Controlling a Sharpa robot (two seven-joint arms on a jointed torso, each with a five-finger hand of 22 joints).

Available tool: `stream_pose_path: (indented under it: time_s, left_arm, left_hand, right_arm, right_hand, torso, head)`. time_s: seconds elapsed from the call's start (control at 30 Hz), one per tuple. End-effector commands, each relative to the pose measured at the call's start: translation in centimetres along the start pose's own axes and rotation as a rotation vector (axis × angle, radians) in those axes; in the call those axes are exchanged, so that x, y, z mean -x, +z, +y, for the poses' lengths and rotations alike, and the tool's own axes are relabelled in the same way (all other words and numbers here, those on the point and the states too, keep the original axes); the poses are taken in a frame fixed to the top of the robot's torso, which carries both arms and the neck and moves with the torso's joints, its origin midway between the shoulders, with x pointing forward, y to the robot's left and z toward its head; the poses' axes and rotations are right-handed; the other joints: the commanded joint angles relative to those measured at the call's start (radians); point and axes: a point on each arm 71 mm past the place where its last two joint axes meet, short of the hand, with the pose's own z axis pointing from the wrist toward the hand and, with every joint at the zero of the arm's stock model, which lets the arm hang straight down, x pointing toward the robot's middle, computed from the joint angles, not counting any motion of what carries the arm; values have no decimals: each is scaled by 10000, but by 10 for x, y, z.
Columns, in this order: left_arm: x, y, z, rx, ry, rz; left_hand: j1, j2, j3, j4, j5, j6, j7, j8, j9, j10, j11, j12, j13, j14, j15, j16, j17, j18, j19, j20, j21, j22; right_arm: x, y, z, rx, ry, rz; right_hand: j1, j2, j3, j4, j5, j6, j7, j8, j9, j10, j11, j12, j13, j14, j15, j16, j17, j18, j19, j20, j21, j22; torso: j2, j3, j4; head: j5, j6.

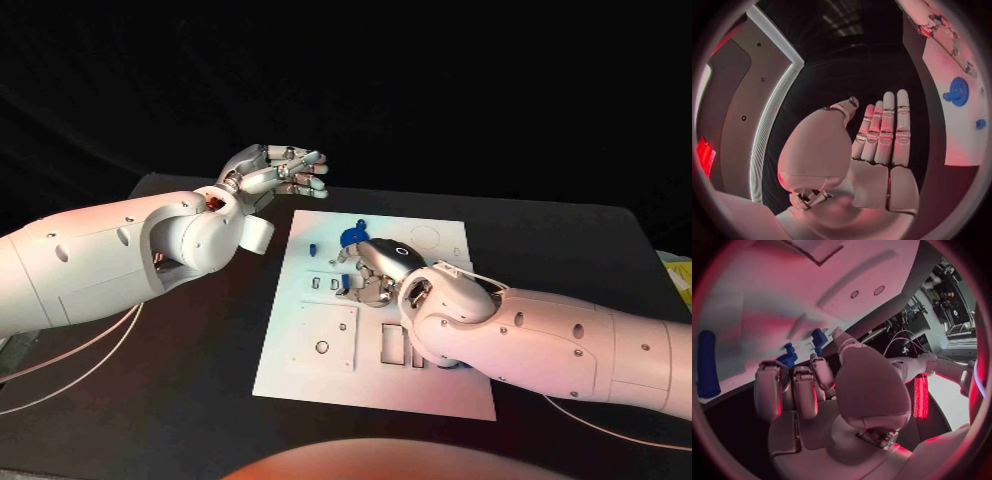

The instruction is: Assemble the parts on the task board

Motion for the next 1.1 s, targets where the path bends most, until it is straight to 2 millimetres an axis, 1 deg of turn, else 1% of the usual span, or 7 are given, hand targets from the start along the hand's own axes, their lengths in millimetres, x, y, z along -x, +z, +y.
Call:
stream_pose_path:
  time_s: [0.03,0.17,0.3,0.43,0.57,0.83,1.1]
  left_arm:
    - [2,1,1,166,853,84]
    - [8,2,5,537,1612,110]
    - [13,3,13,1621,2866,398]
    - [12,2,25,3223,4629,1262]
    - [7,3,32,4607,6208,2042]
    - [-8,12,31,6770,9016,3238]
    - [-30,21,38,7809,9812,4045]
  left_hand:
    - [-124,-111,-198,131,33,227,-213,164,122,488,-244,234,119,833,-322,1414,901,127,773,-347,787,387]
    - [-131,-163,-489,282,40,243,-475,441,384,1286,-578,862,604,1534,-678,3507,2467,124,1672,-737,2010,1042]
    - [-245,-73,-1048,463,49,373,-924,1330,1083,2085,-1018,2941,2312,3388,-1111,9078,8916,-334,2939,-1185,5647,5128]
    - [-1396,523,-1832,779,33,-220,-1100,2681,2262,1677,-1215,9223,8223,3936,-1224,10549,10912,-782,3281,-1289,8511,8963]
    - [-2201,894,-2194,800,67,-339,-1202,3234,2687,2036,-1286,10903,9943,4043,-1274,10781,11237,-899,3428,-1300,9139,9912]
    - [-2575,1169,-2607,826,33,-528,-1247,3583,2959,1962,-1319,11239,10261,3971,-1308,10648,11023,-939,3448,-1320,9394,10289]
    - [-2023,1733,-3038,812,27,-1453,-929,3225,2690,-372,-1065,7561,6343,3378,-1161,9074,9195,-399,2822,-1260,7099,6658]
  right_arm:
    - [14,-9,-4,464,1025,-817]
    - [30,-18,-15,662,2190,-346]
    - [49,-31,-29,829,3469,458]
    - [68,-48,-47,667,4335,786]
    - [80,-64,-64,348,4793,758]
    - [108,-86,-104,-586,5035,-33]
    - [126,-88,-121,-928,4838,-715]
  right_hand:
    - [281,129,-101,79,-19,295,4,170,81,5,17,-15,18,1028,38,43,2632,-84,314,66,-83,489]
    - [632,384,-22,55,81,607,38,370,157,73,50,49,102,1028,59,43,2632,-92,327,86,-62,523]
    - [1035,666,290,-90,552,913,73,584,216,-1,59,2,59,1028,71,43,2632,-89,313,98,-78,520]
    - [1050,636,387,-92,857,1097,83,751,253,-14,68,3,61,1028,83,43,2632,-92,310,110,-70,541]
    - [1018,587,411,-74,984,1153,72,828,271,-28,61,-6,47,1028,78,43,2632,-87,300,109,-89,524]
    - [989,539,439,-55,1132,1085,76,840,264,-7,61,15,74,1028,77,43,2632,-90,306,107,-76,542]
    - [984,505,485,-49,1260,995,88,831,248,-44,70,-20,27,1028,80,43,2632,-81,293,108,-111,507]
  torso:
    - [-35,5,-2]
    - [-74,10,-35]
    - [-140,9,-74]
    - [-192,12,-100]
    - [-214,13,-72]
    - [-264,61,-83]
    - [-270,95,-68]
  head:
    - [1,47]
    - [-11,81]
    - [-12,78]
    - [-28,82]
    - [-152,77]
    - [-182,35]
    - [-108,2]
